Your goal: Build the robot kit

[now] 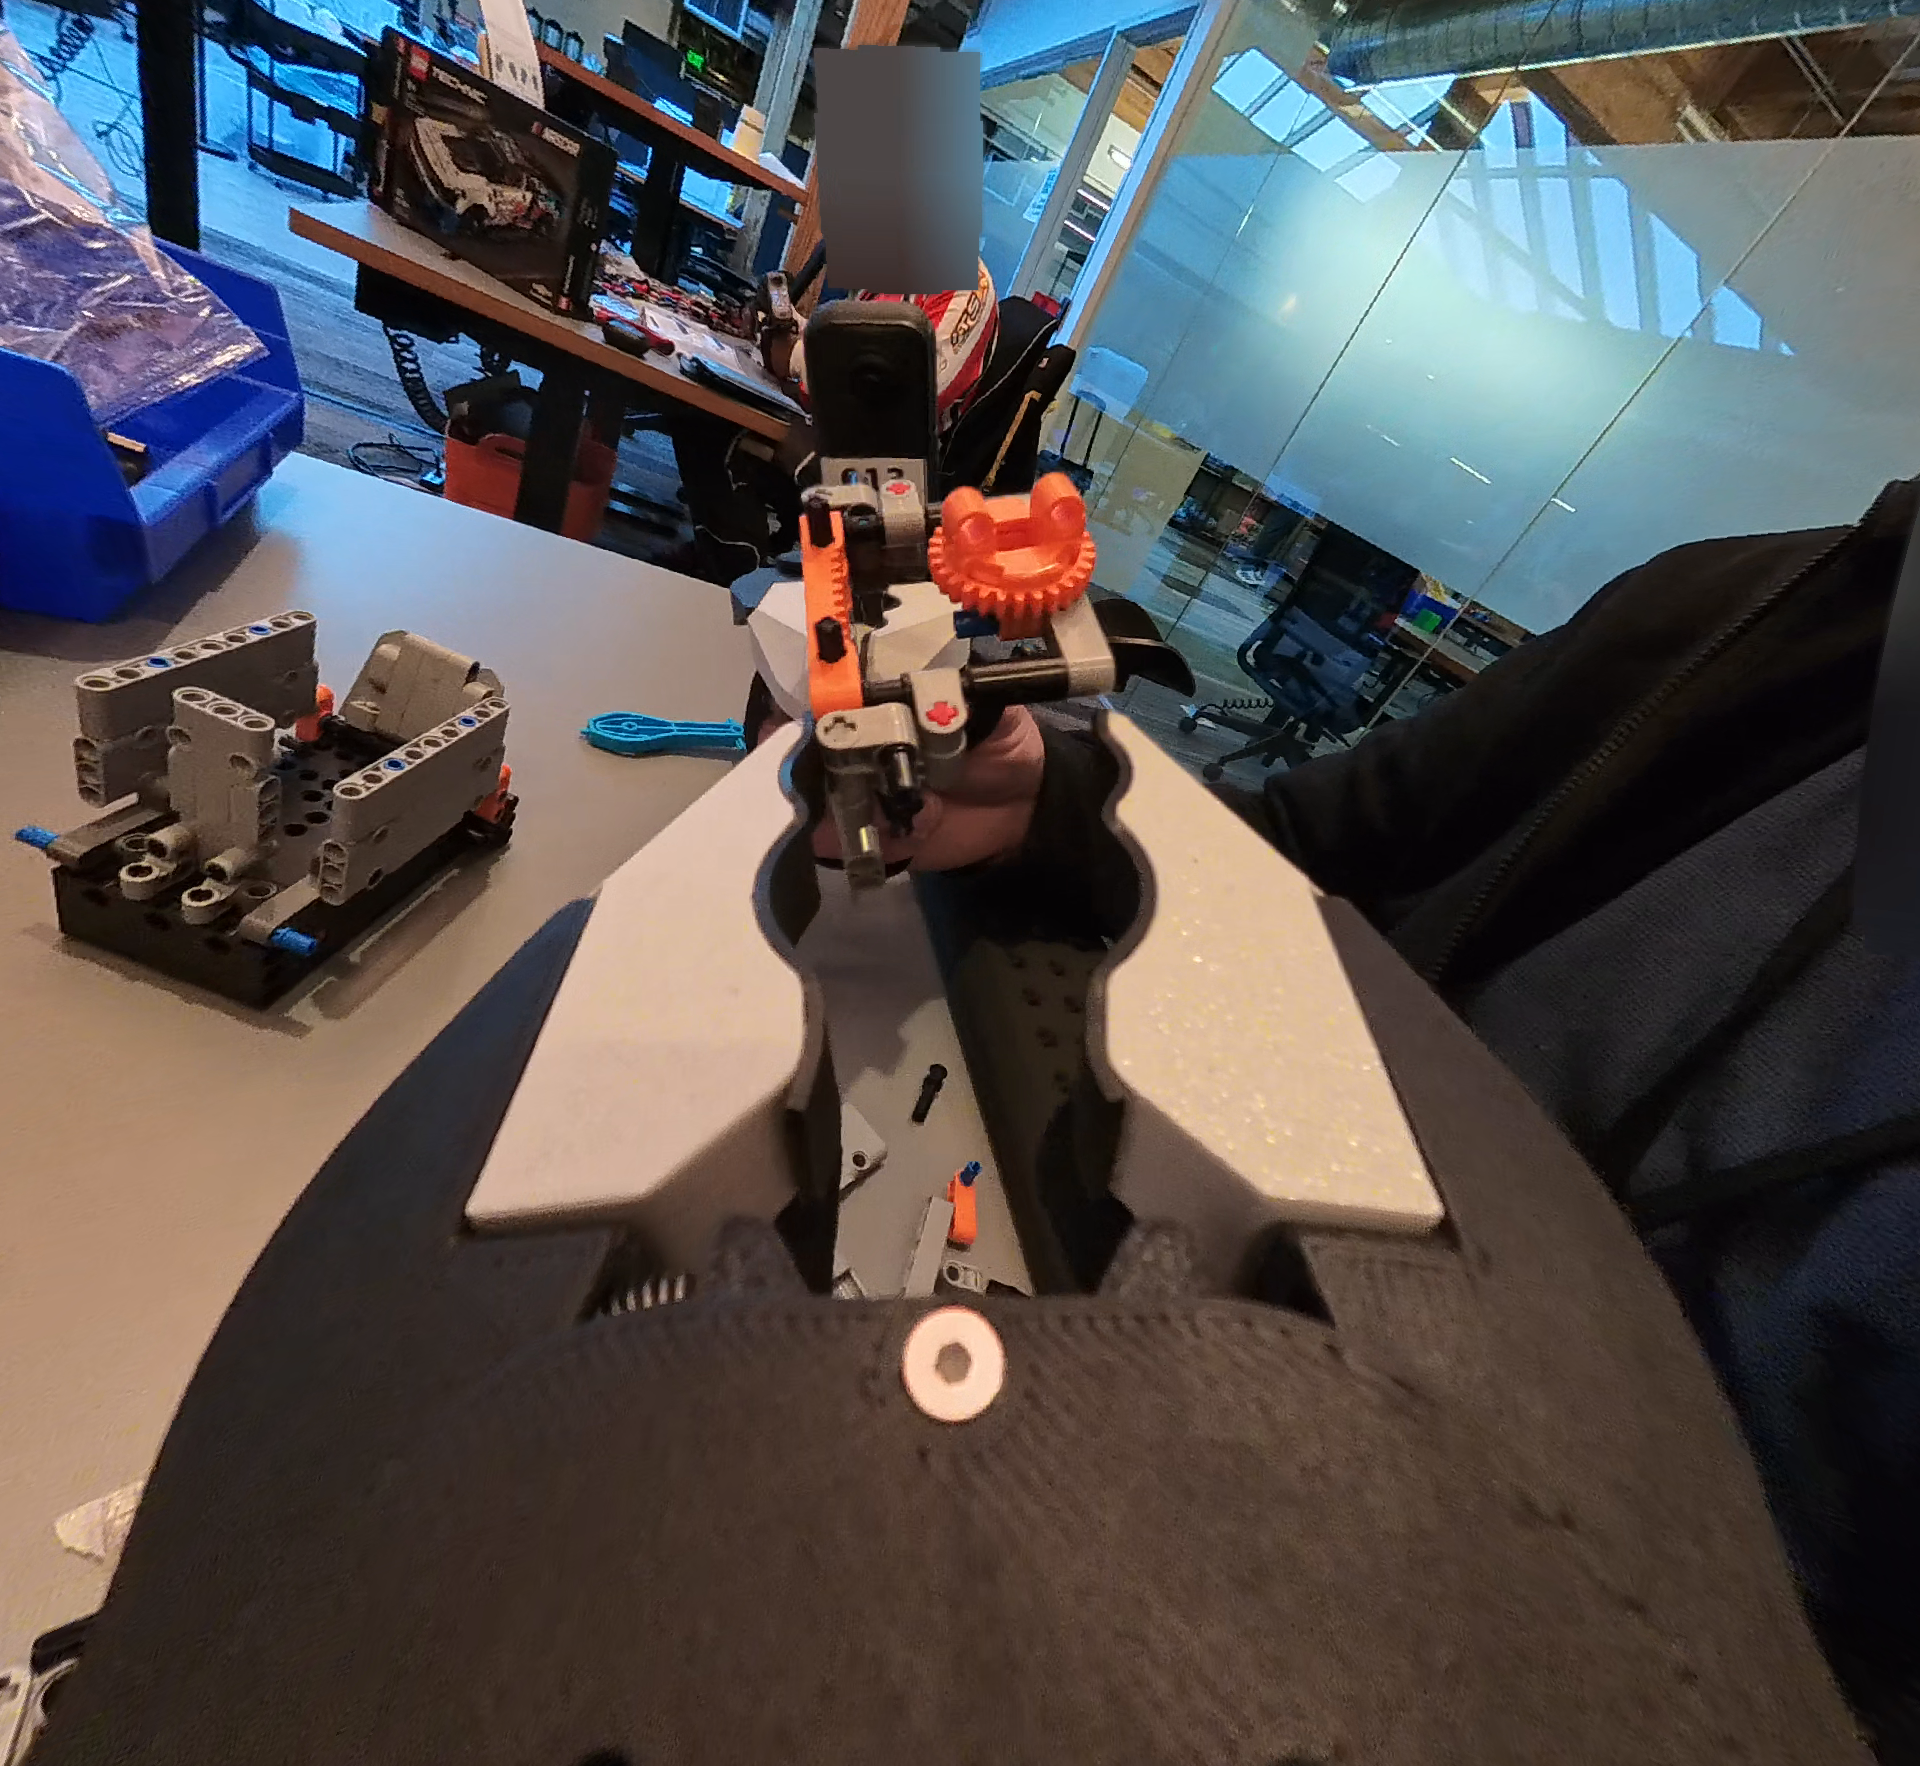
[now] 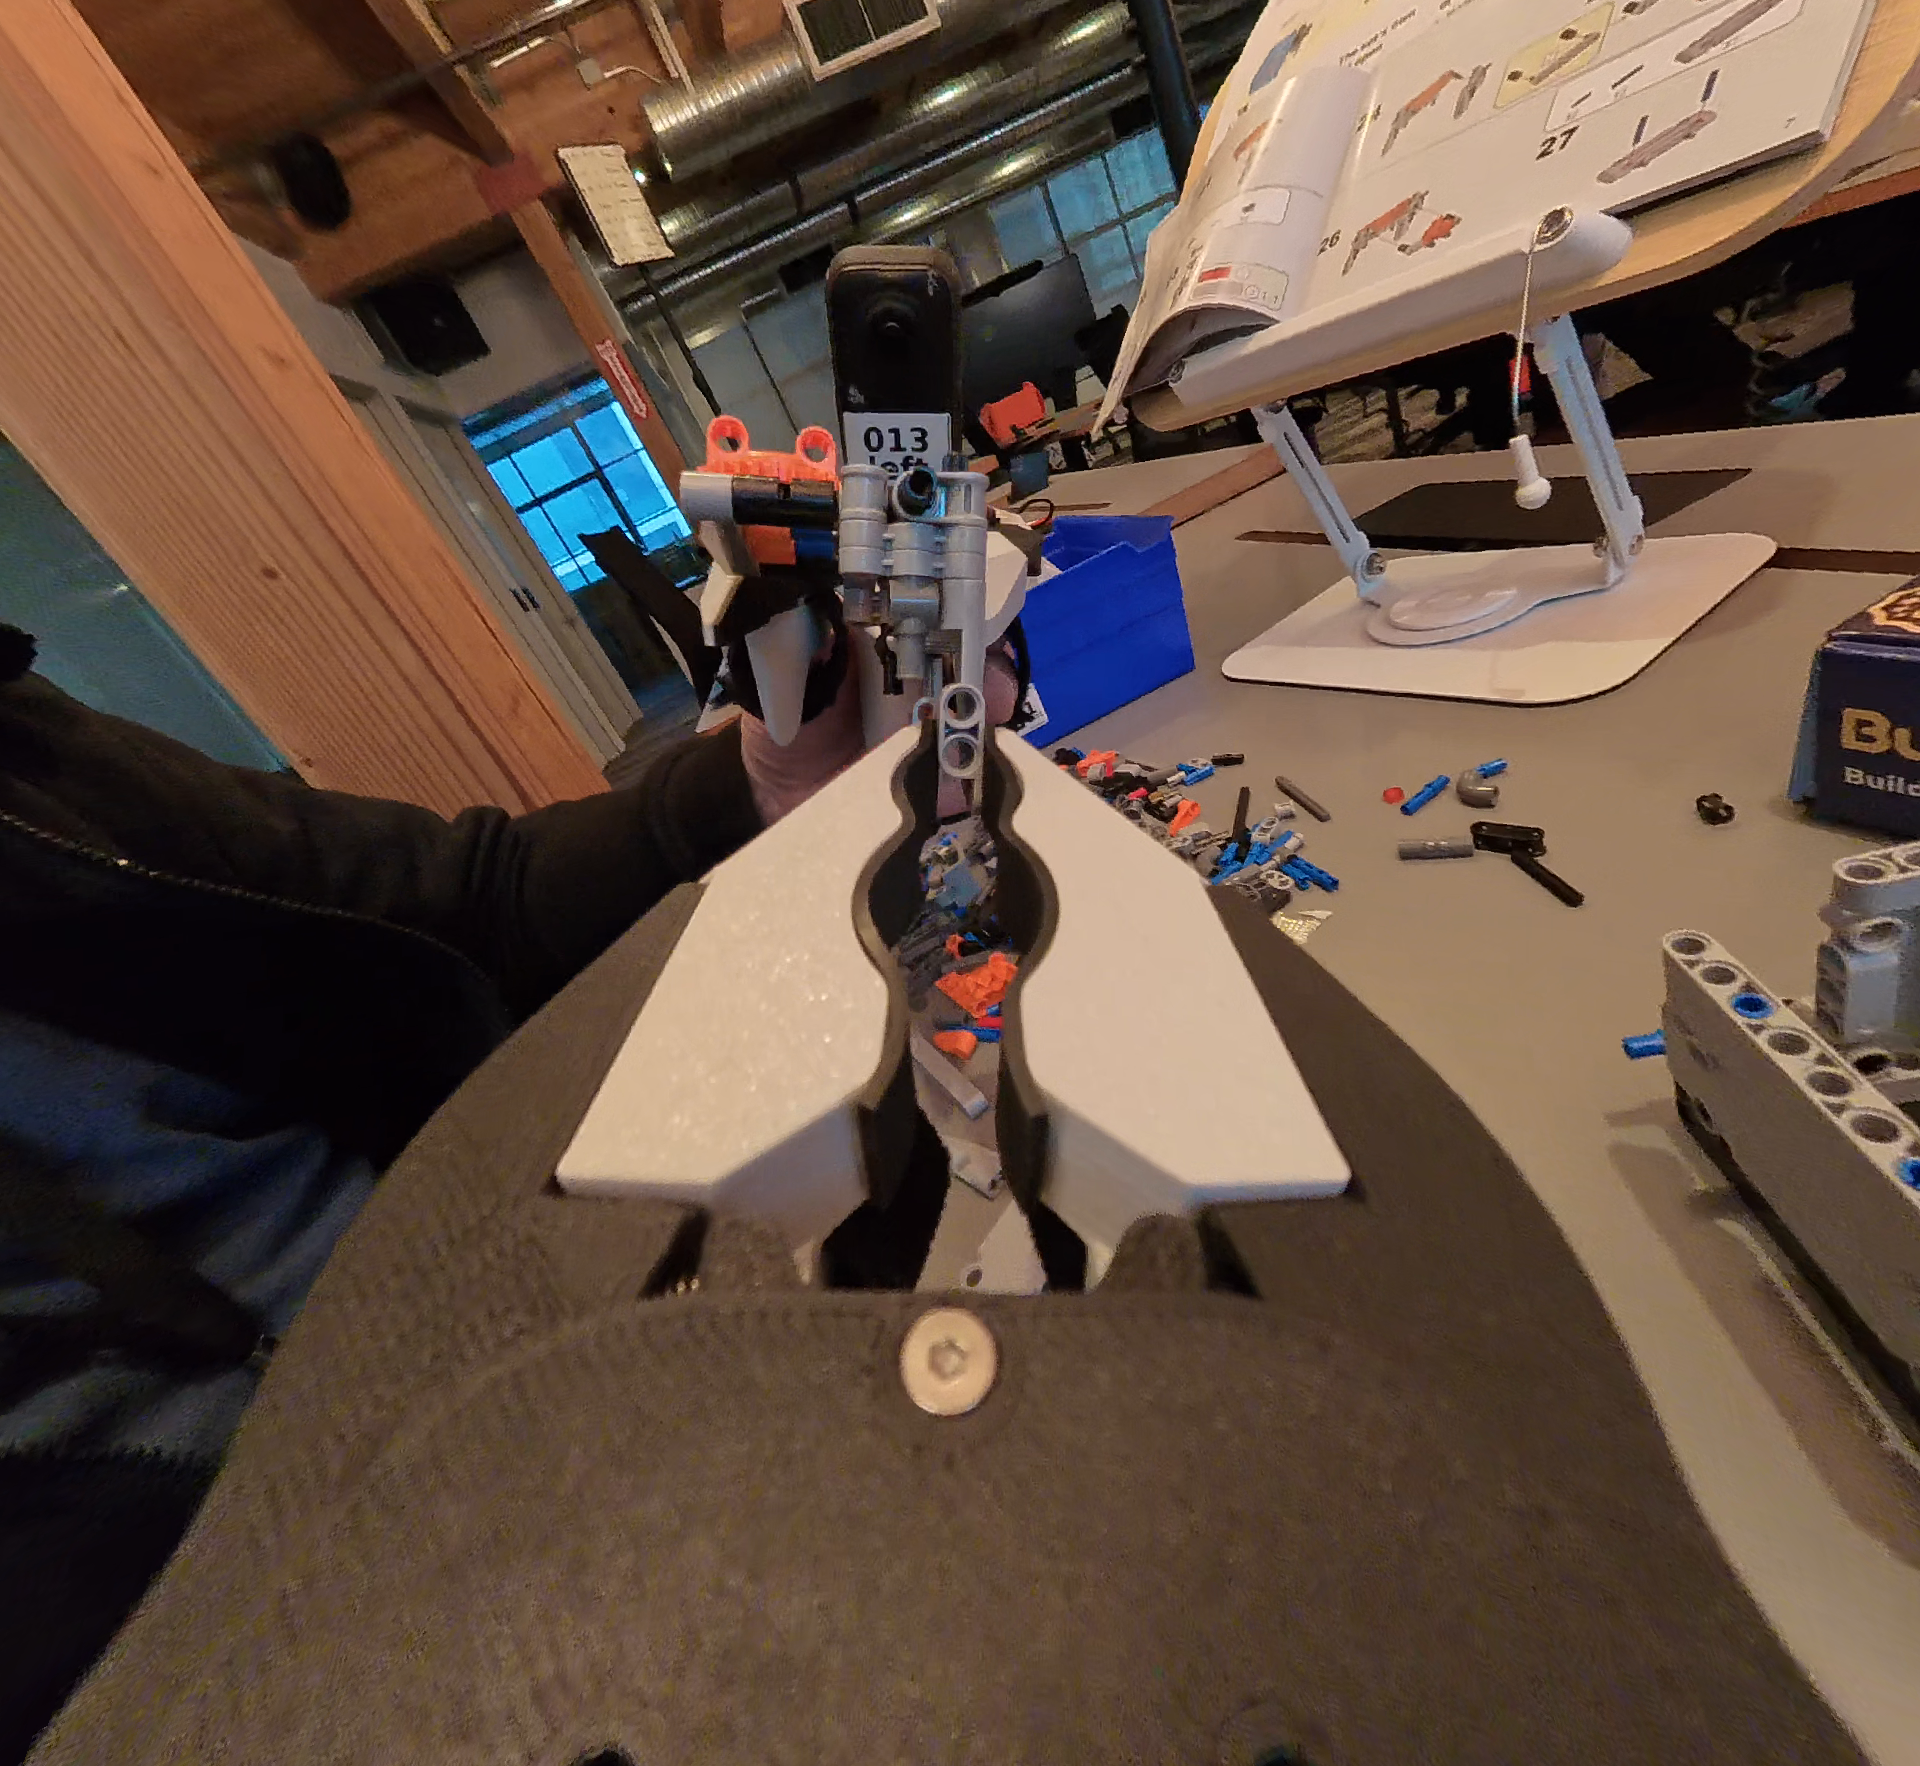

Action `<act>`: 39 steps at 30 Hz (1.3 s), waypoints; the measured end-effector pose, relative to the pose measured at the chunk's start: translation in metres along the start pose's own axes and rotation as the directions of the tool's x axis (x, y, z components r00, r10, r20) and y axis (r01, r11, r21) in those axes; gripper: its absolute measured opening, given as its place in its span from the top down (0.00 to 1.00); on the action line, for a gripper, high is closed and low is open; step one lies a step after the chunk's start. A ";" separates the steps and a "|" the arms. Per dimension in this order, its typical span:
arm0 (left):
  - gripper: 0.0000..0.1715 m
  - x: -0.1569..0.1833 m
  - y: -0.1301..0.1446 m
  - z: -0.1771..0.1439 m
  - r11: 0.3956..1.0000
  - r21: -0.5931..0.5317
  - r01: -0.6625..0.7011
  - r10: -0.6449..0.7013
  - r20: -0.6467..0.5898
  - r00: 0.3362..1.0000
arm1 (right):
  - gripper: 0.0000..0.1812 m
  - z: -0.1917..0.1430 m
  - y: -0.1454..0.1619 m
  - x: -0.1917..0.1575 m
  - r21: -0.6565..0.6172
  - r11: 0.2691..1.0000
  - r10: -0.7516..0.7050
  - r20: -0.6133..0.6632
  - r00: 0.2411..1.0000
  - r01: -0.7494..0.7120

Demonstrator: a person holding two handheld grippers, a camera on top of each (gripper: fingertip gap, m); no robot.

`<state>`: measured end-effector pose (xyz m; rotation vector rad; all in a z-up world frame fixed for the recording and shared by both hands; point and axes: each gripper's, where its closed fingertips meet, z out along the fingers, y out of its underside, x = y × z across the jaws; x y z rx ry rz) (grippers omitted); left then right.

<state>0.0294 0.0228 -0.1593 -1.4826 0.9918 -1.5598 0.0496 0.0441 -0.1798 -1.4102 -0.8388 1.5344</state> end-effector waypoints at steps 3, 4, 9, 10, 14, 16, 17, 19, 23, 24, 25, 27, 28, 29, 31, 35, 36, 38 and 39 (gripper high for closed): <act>0.73 -0.002 0.000 -0.002 1.000 0.000 -0.007 0.007 0.013 1.000 | 0.98 0.001 0.000 -0.001 0.001 1.000 0.004 0.005 1.000 -0.004; 0.73 -0.003 0.000 -0.002 1.000 0.003 -0.006 0.006 0.015 1.000 | 0.98 0.000 -0.001 -0.001 0.008 1.000 0.008 0.009 1.000 -0.008; 0.73 -0.005 0.001 -0.003 1.000 0.002 -0.014 0.014 0.032 0.999 | 0.98 -0.003 -0.005 -0.001 0.034 0.999 0.025 0.015 1.000 -0.026; 0.73 -0.006 0.001 -0.002 1.000 0.002 -0.015 0.015 0.035 0.999 | 0.98 -0.003 -0.005 -0.001 0.036 0.999 0.026 0.015 1.000 -0.027; 0.77 -0.008 0.002 -0.002 1.000 -0.004 -0.028 0.028 0.054 0.998 | 0.98 -0.004 -0.005 -0.001 0.041 0.999 0.028 0.019 0.999 -0.029; 0.82 -0.009 0.002 -0.002 0.999 0.001 -0.037 0.037 0.064 0.997 | 0.97 -0.003 -0.004 -0.002 0.032 0.999 0.016 0.018 1.000 -0.017; 0.85 -0.010 0.002 -0.002 0.999 0.003 -0.041 0.041 0.074 0.996 | 0.97 -0.003 -0.003 -0.002 0.024 1.000 0.008 0.011 1.000 -0.008; 0.87 -0.011 0.001 -0.003 0.999 0.005 -0.052 0.051 0.088 0.995 | 0.98 -0.001 -0.002 -0.001 0.016 1.000 -0.006 -0.002 1.000 0.006; 0.87 -0.013 0.002 -0.003 0.997 -0.012 -0.078 0.079 0.122 0.989 | 0.97 -0.002 -0.002 0.003 0.012 1.000 -0.013 -0.029 1.000 0.013; 0.87 -0.013 0.002 -0.002 0.997 -0.015 -0.081 0.082 0.126 0.989 | 0.97 -0.002 -0.001 0.003 0.007 1.000 -0.022 -0.040 0.999 0.022; 0.87 -0.013 0.002 -0.002 0.997 -0.014 -0.078 0.079 0.127 0.989 | 0.97 -0.002 -0.001 0.005 0.003 0.999 -0.035 -0.056 0.998 0.035; 0.87 -0.013 0.002 -0.002 0.998 -0.016 -0.068 0.069 0.125 0.990 | 0.93 -0.003 -0.004 0.008 0.009 0.998 -0.065 -0.100 0.993 0.066; 0.87 -0.014 0.003 -0.002 0.998 -0.015 -0.062 0.063 0.127 0.990 | 0.91 -0.004 -0.005 0.010 0.009 0.997 -0.078 -0.118 0.990 0.079; 0.87 -0.015 0.004 -0.001 0.998 -0.014 -0.054 0.055 0.126 0.991 | 0.91 -0.004 -0.005 0.011 0.001 0.996 -0.094 -0.130 0.987 0.094; 0.87 -0.017 0.005 -0.001 0.999 -0.015 -0.038 0.040 0.126 0.991 | 0.94 -0.004 -0.002 0.011 -0.029 0.992 -0.126 -0.147 0.981 0.123; 0.87 -0.020 0.007 -0.001 0.999 -0.015 -0.031 0.032 0.134 0.991 | 0.96 -0.003 0.003 0.016 -0.079 0.983 -0.177 -0.198 0.964 0.164; 0.87 -0.020 0.007 -0.001 1.000 -0.011 -0.025 0.027 0.132 0.991 | 0.95 -0.003 0.002 0.016 -0.081 0.983 -0.181 -0.209 0.961 0.168; 0.87 -0.021 0.006 -0.002 1.000 -0.004 -0.027 0.028 0.135 0.990 | 0.93 -0.003 0.001 0.017 -0.085 0.980 -0.196 -0.222 0.955 0.181; 0.87 -0.020 0.005 -0.002 1.000 0.000 -0.026 0.026 0.133 0.991 | 0.92 -0.003 0.001 0.017 -0.090 0.978 -0.206 -0.229 0.951 0.190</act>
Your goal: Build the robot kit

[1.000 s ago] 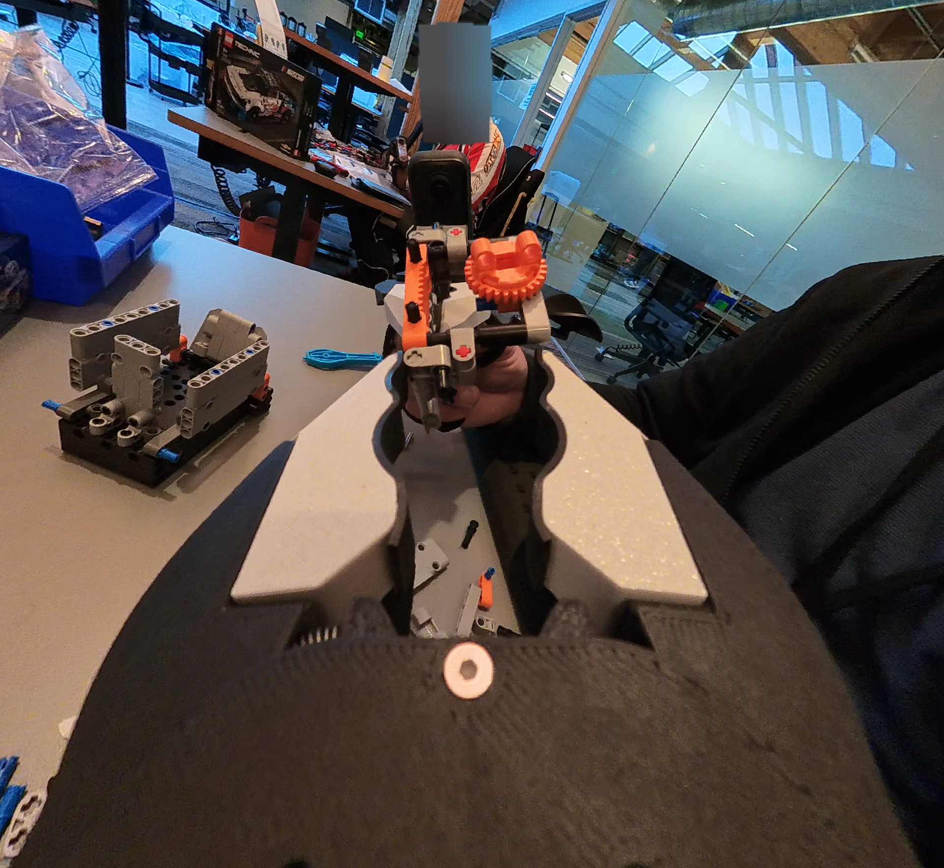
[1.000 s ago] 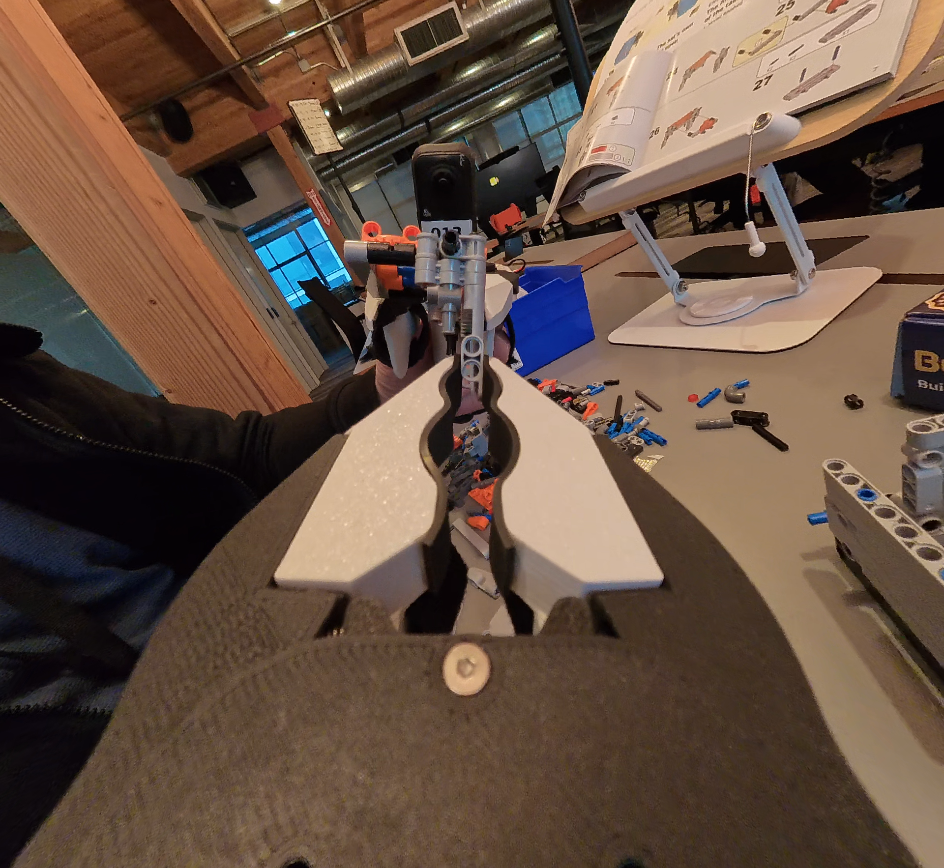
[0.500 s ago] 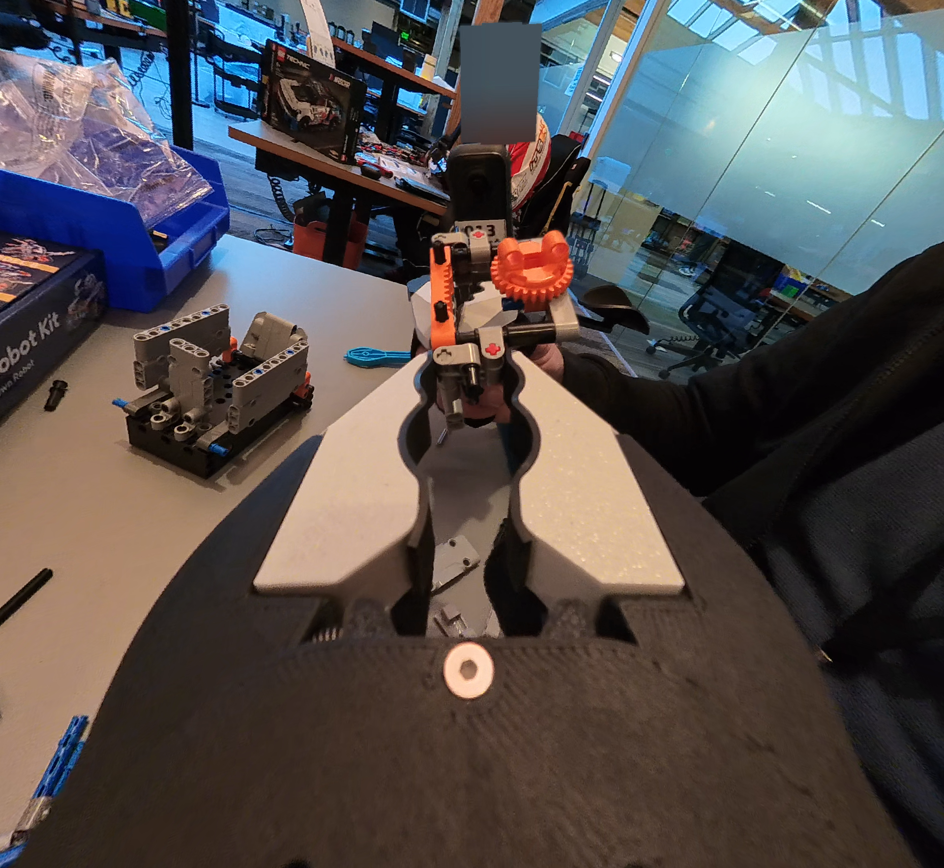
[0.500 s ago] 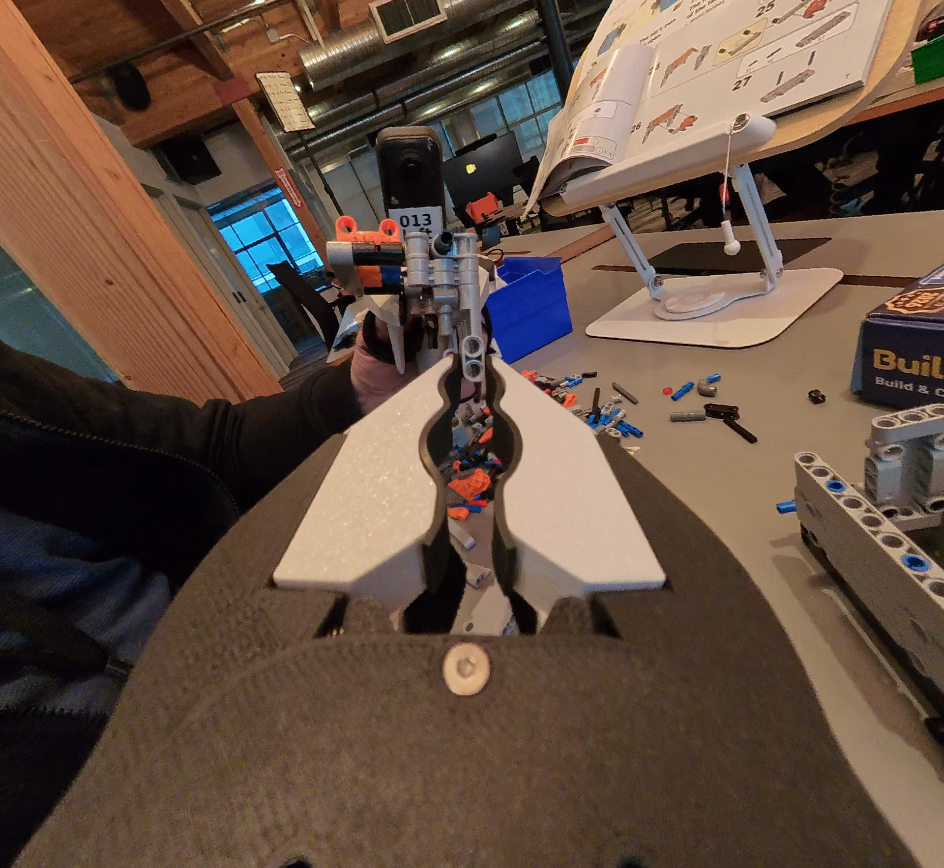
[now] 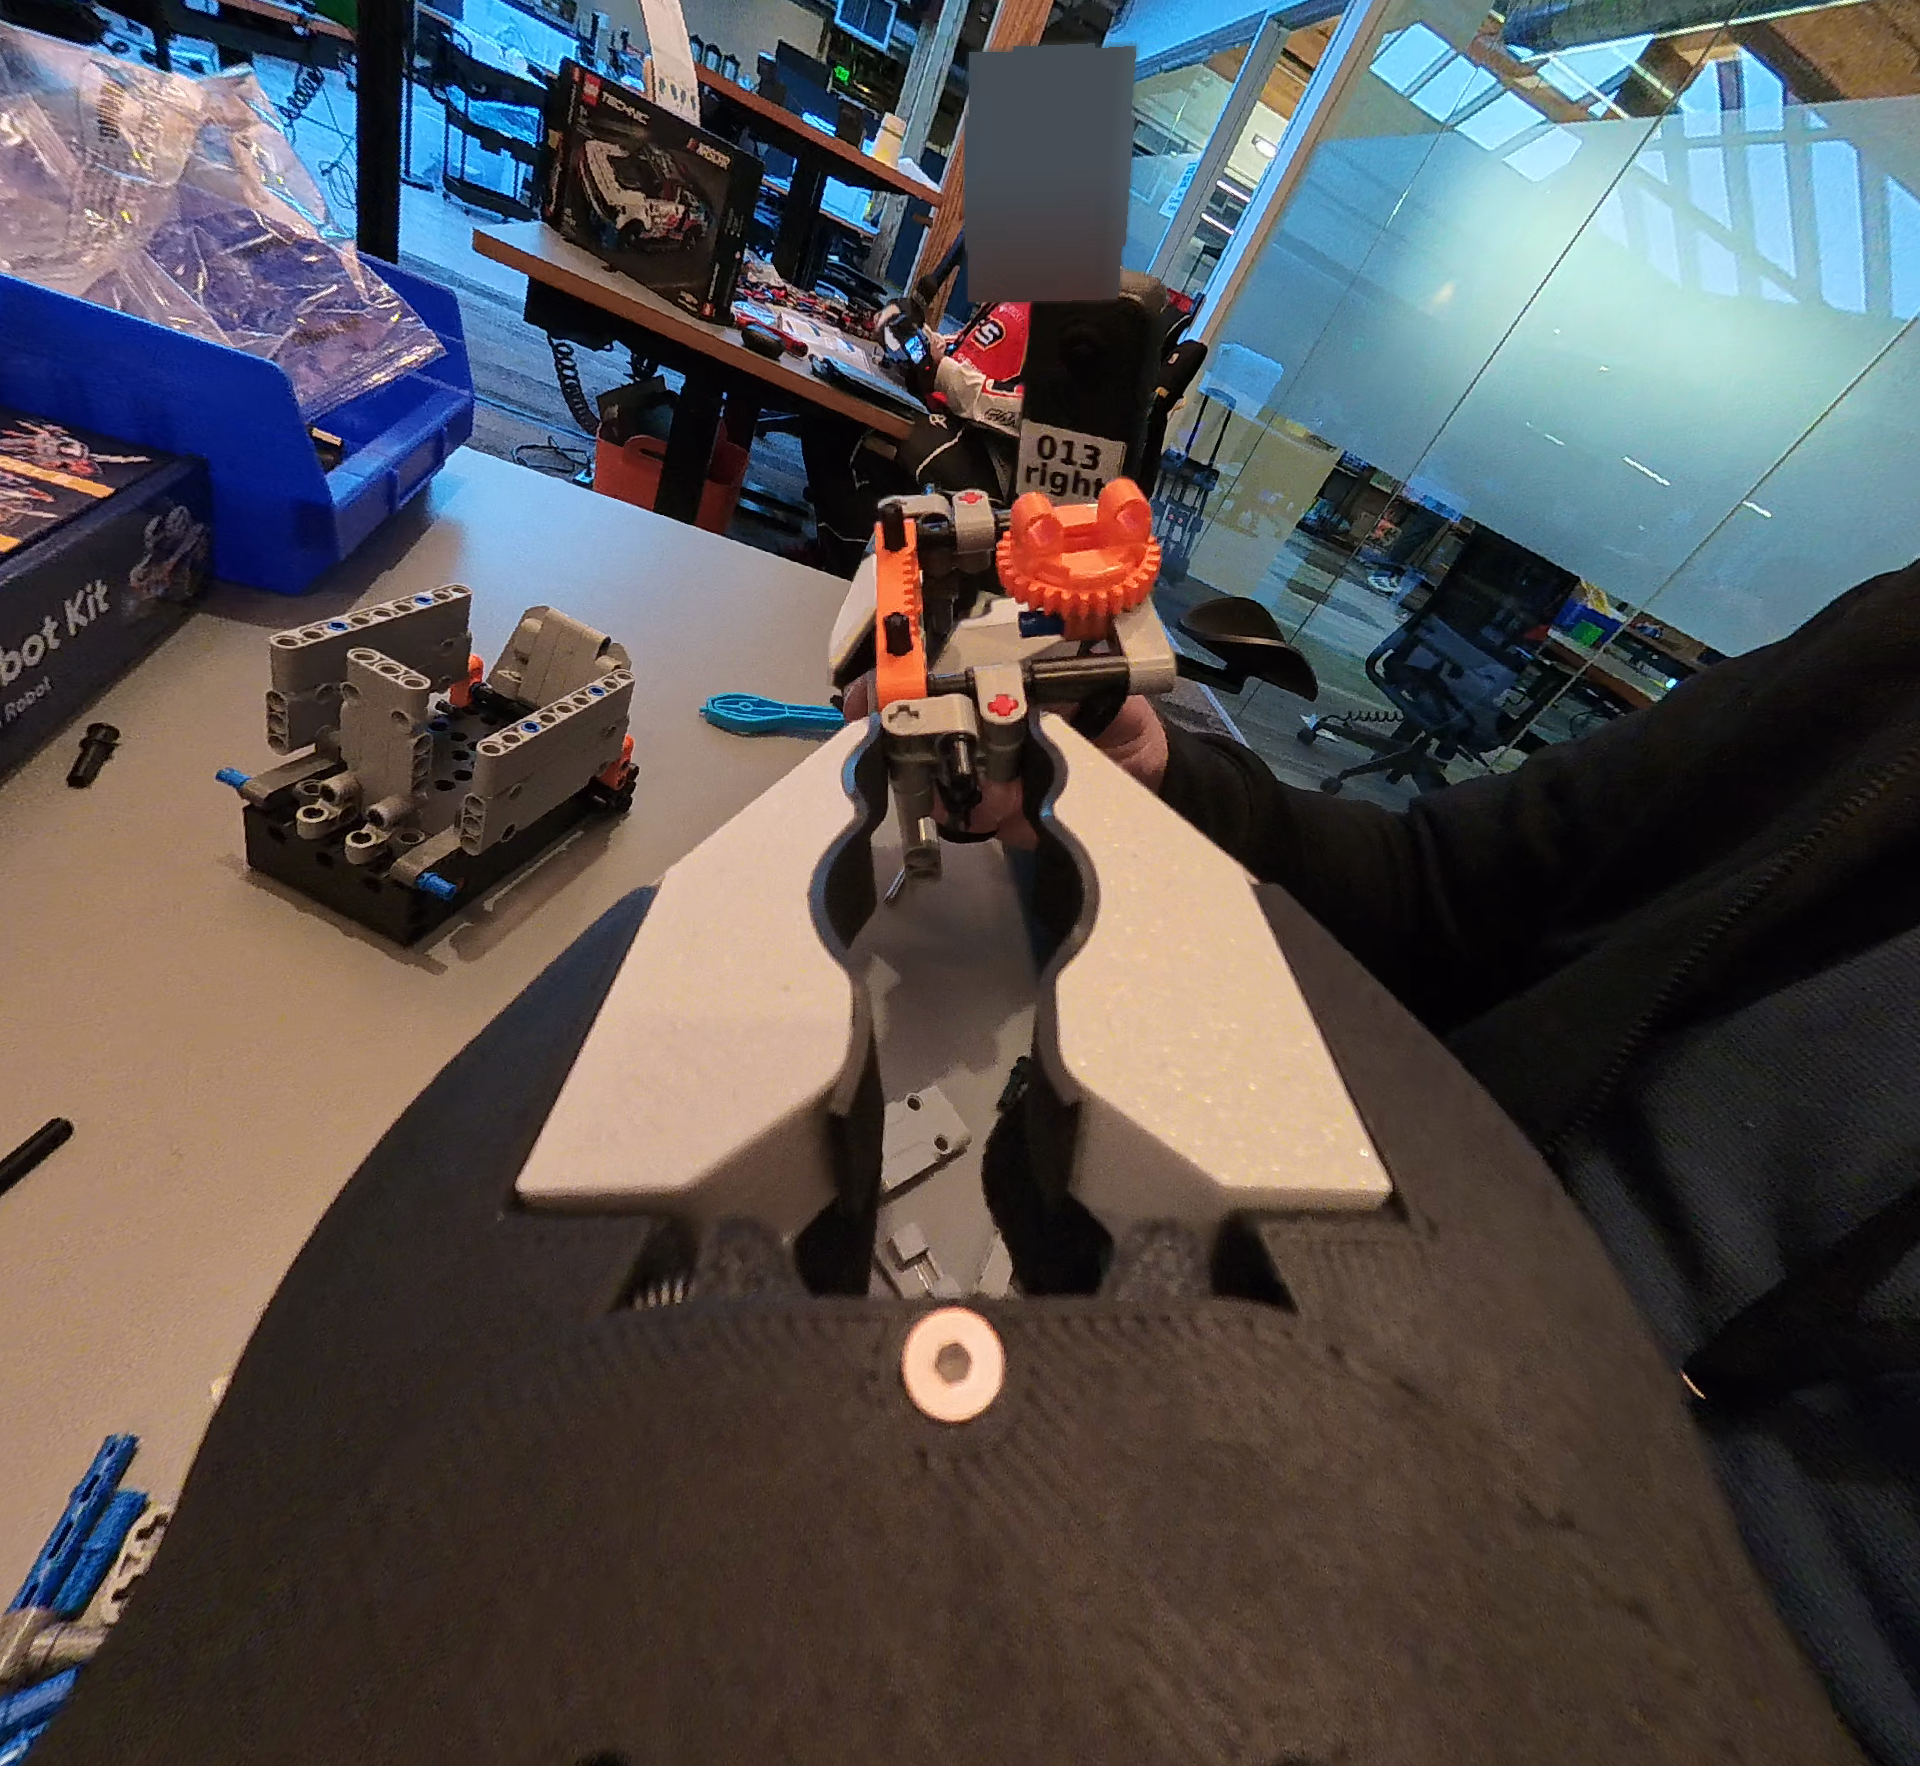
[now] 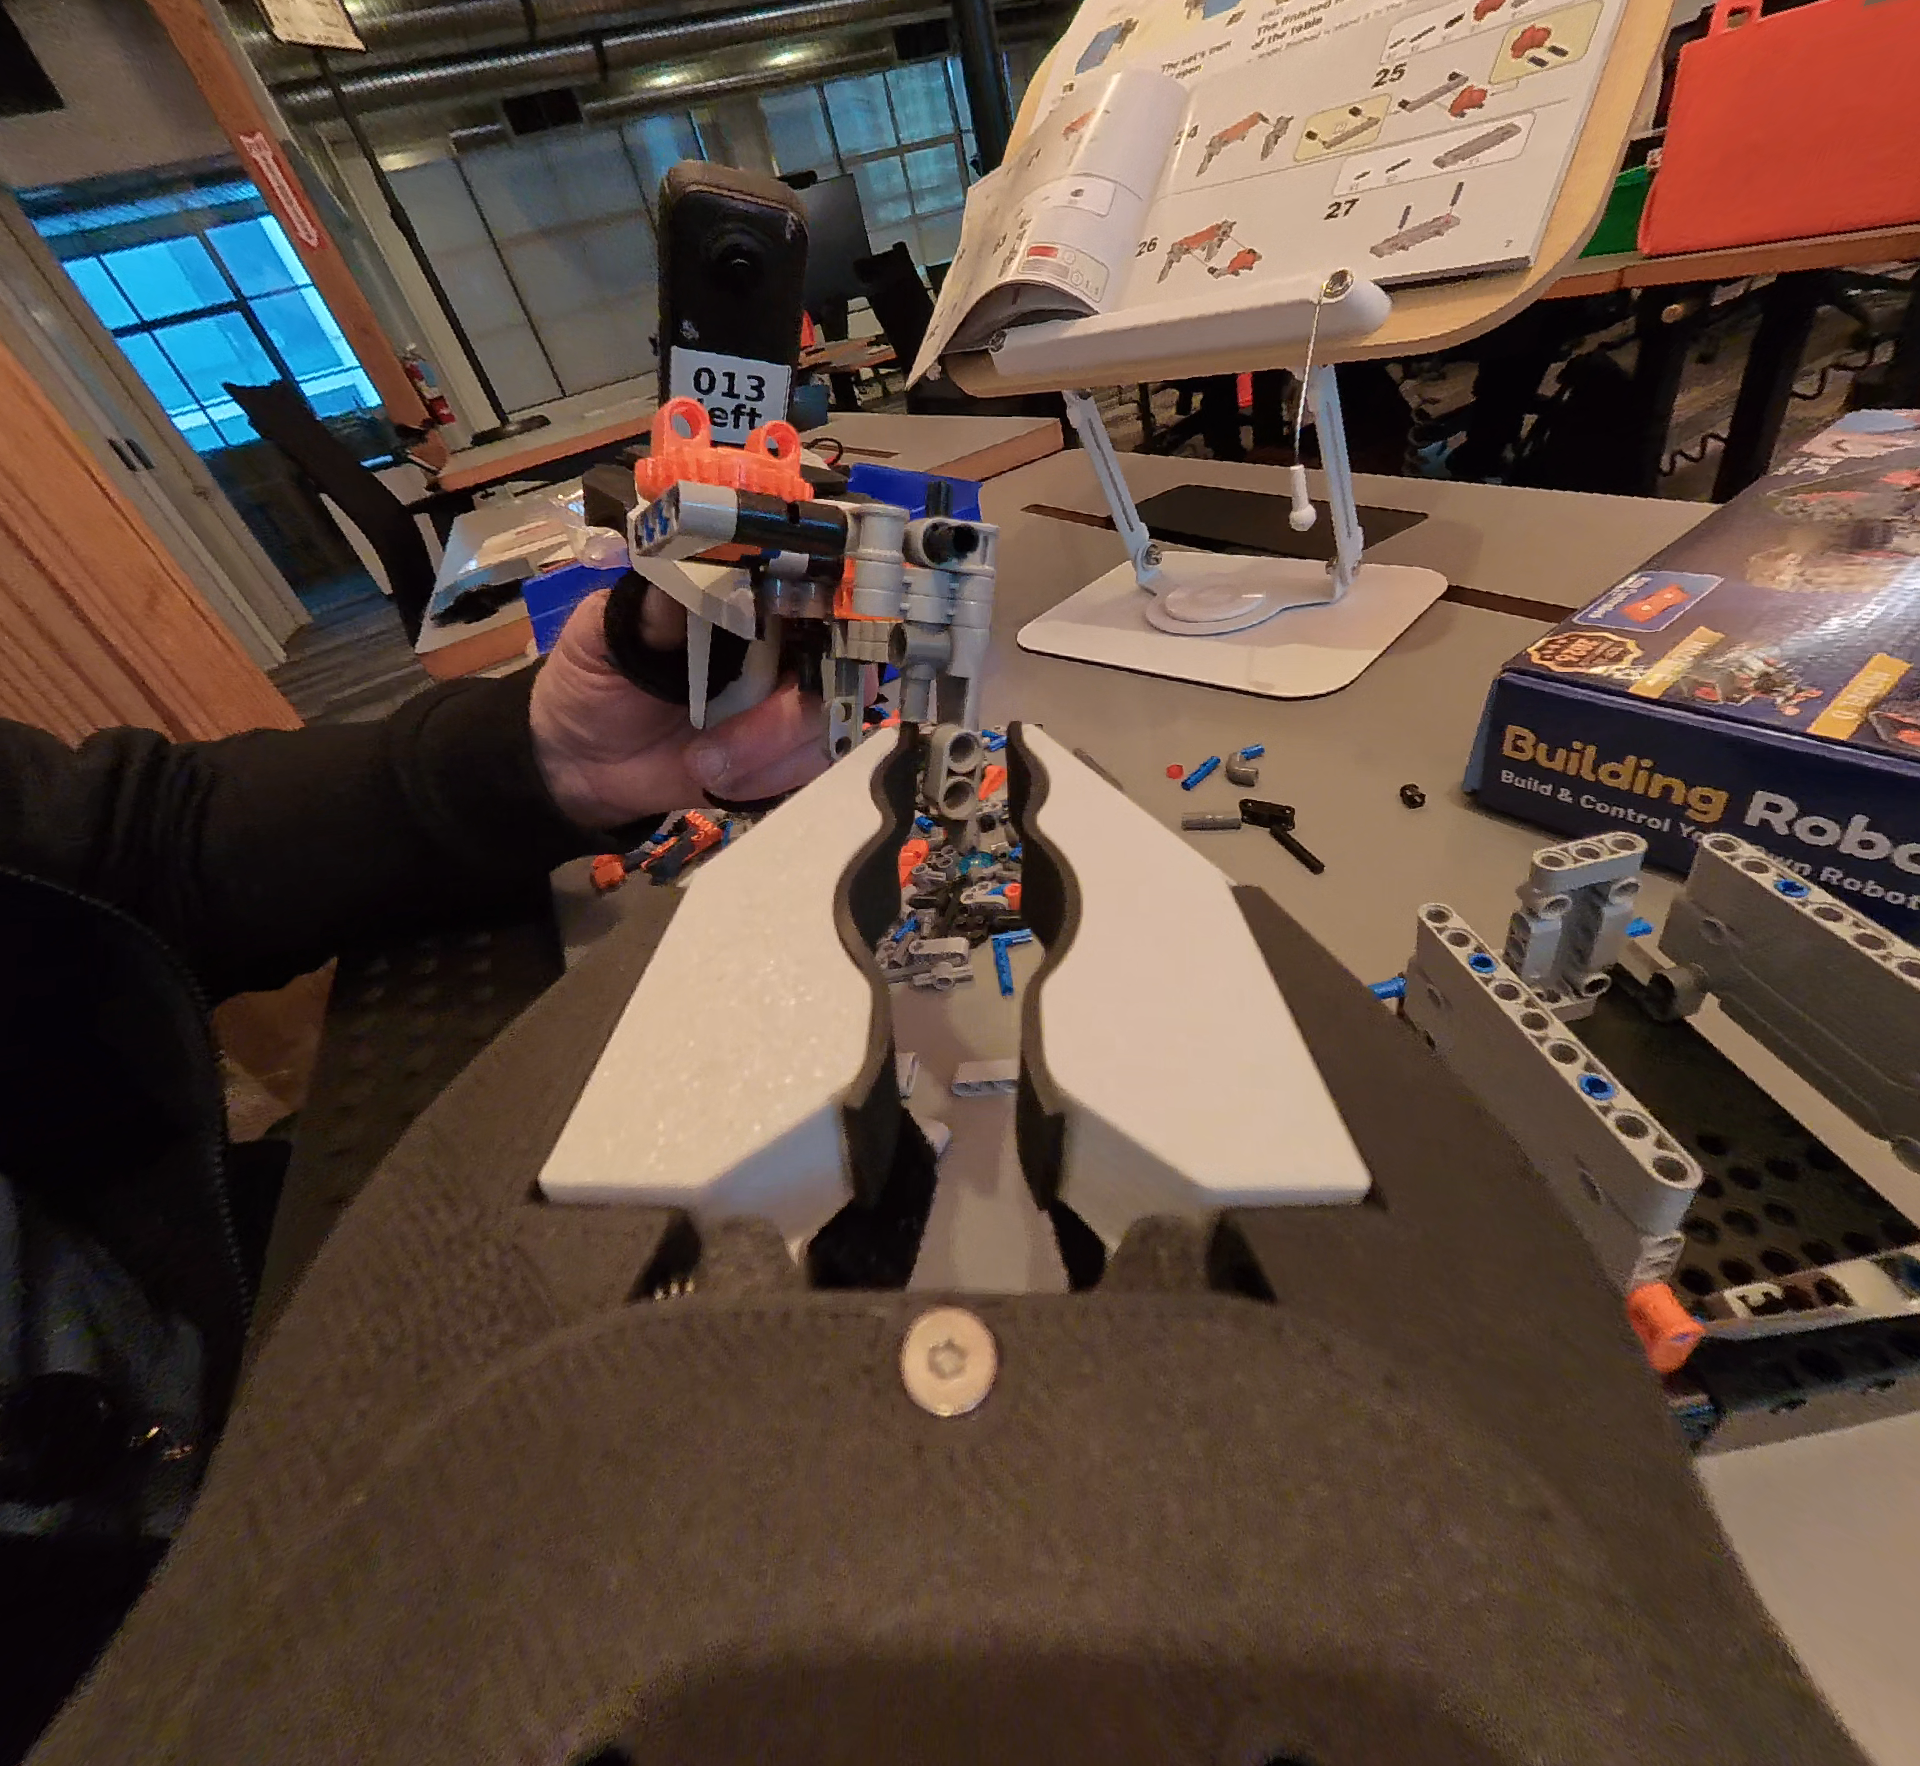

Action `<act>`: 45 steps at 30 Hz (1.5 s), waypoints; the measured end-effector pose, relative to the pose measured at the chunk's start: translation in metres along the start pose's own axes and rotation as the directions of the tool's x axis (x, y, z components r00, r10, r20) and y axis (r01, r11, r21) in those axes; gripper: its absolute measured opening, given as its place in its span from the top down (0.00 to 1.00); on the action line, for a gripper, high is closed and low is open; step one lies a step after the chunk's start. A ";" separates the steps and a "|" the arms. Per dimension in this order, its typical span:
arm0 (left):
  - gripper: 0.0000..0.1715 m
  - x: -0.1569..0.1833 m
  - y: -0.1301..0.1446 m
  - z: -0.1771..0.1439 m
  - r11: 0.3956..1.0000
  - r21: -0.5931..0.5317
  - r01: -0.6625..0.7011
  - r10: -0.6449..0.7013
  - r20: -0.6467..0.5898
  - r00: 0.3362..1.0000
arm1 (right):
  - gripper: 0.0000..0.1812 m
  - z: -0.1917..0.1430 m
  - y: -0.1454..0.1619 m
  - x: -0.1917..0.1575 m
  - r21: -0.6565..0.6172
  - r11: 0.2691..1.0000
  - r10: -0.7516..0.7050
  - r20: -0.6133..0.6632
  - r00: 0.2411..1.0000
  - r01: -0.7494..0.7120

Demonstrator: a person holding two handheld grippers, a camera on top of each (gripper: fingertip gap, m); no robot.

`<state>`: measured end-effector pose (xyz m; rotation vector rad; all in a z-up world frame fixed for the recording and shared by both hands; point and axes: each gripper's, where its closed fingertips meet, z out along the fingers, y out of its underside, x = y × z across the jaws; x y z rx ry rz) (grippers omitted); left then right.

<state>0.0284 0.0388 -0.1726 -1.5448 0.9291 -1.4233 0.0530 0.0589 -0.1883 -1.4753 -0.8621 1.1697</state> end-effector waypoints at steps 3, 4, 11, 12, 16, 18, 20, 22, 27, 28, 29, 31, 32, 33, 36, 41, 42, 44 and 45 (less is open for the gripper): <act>0.87 -0.002 -0.001 -0.001 1.000 0.006 0.003 -0.003 0.011 1.000 | 0.87 -0.001 0.000 0.000 -0.007 1.000 -0.007 -0.003 1.000 0.007; 0.87 -0.003 0.000 -0.001 1.000 0.007 0.008 -0.008 0.010 1.000 | 0.87 -0.001 0.001 0.001 -0.008 1.000 -0.009 -0.008 1.000 0.009; 0.87 -0.005 0.001 0.001 0.999 0.016 0.037 -0.037 0.002 0.999 | 0.89 0.003 0.002 0.001 -0.048 0.995 -0.090 -0.077 0.993 0.086; 0.87 -0.005 0.001 0.001 0.999 0.019 0.040 -0.040 0.000 0.999 | 0.91 0.003 0.001 0.003 -0.053 0.994 -0.098 -0.099 0.990 0.093; 0.87 -0.009 0.004 0.003 0.998 0.015 0.057 -0.057 0.011 0.998 | 0.94 0.002 0.003 0.010 -0.080 0.991 -0.119 -0.155 0.981 0.108; 0.87 -0.010 0.005 0.004 0.998 0.018 0.067 -0.067 0.008 0.998 | 0.94 0.001 0.005 0.011 -0.086 0.992 -0.099 -0.147 0.984 0.087; 0.85 -0.009 0.007 0.006 0.997 0.005 0.071 -0.071 -0.002 0.998 | 0.95 0.000 0.006 0.012 -0.087 0.995 -0.062 -0.134 0.989 0.051; 0.82 -0.012 0.007 0.006 0.997 0.003 0.080 -0.080 0.007 0.997 | 0.95 -0.002 0.006 0.013 -0.083 0.997 -0.019 -0.125 0.992 0.008; 0.77 -0.021 0.019 0.007 0.990 -0.035 0.137 -0.137 0.010 0.991 | 0.95 -0.007 0.004 0.021 -0.034 0.993 0.105 -0.112 0.988 -0.110; 0.76 -0.021 0.021 0.009 0.988 -0.041 0.150 -0.150 0.002 0.989 | 0.95 -0.008 0.004 0.022 -0.027 0.992 0.121 -0.110 0.987 -0.124; 0.76 -0.020 0.023 0.010 0.986 -0.051 0.161 -0.161 -0.009 0.987 | 0.95 -0.008 0.004 0.023 -0.023 0.991 0.131 -0.108 0.985 -0.134; 0.79 -0.016 0.027 0.015 0.985 -0.072 0.158 -0.160 -0.023 0.987 | 0.95 -0.008 0.006 0.023 -0.027 0.990 0.136 -0.109 0.985 -0.139; 0.82 -0.014 0.028 0.017 0.985 -0.079 0.152 -0.154 -0.029 0.988 | 0.95 -0.007 0.007 0.023 -0.031 0.990 0.135 -0.107 0.985 -0.139; 0.87 -0.011 0.028 0.018 0.986 -0.081 0.144 -0.147 -0.038 0.988 | 0.95 -0.007 0.007 0.022 -0.037 0.990 0.132 -0.106 0.986 -0.136; 0.94 -0.009 0.027 0.017 0.988 -0.082 0.129 -0.133 -0.045 0.990 | 0.95 -0.006 0.008 0.021 -0.046 0.991 0.122 -0.102 0.987 -0.127; 0.96 -0.005 0.028 0.015 0.985 -0.107 0.132 -0.139 -0.062 0.988 | 0.96 -0.007 0.008 0.020 -0.053 0.991 0.114 -0.097 0.989 -0.119; 0.96 -0.005 0.028 0.015 0.984 -0.116 0.135 -0.143 -0.063 0.988 | 0.96 -0.007 0.008 0.020 -0.053 0.992 0.111 -0.097 0.989 -0.117; 0.96 -0.004 0.029 0.014 0.983 -0.118 0.144 -0.154 -0.073 0.985 | 0.96 -0.007 0.008 0.019 -0.058 0.992 0.104 -0.099 0.990 -0.110; 0.96 -0.004 0.029 0.014 0.981 -0.122 0.150 -0.160 -0.076 0.984 | 0.96 -0.007 0.008 0.020 -0.060 0.992 0.102 -0.100 0.990 -0.108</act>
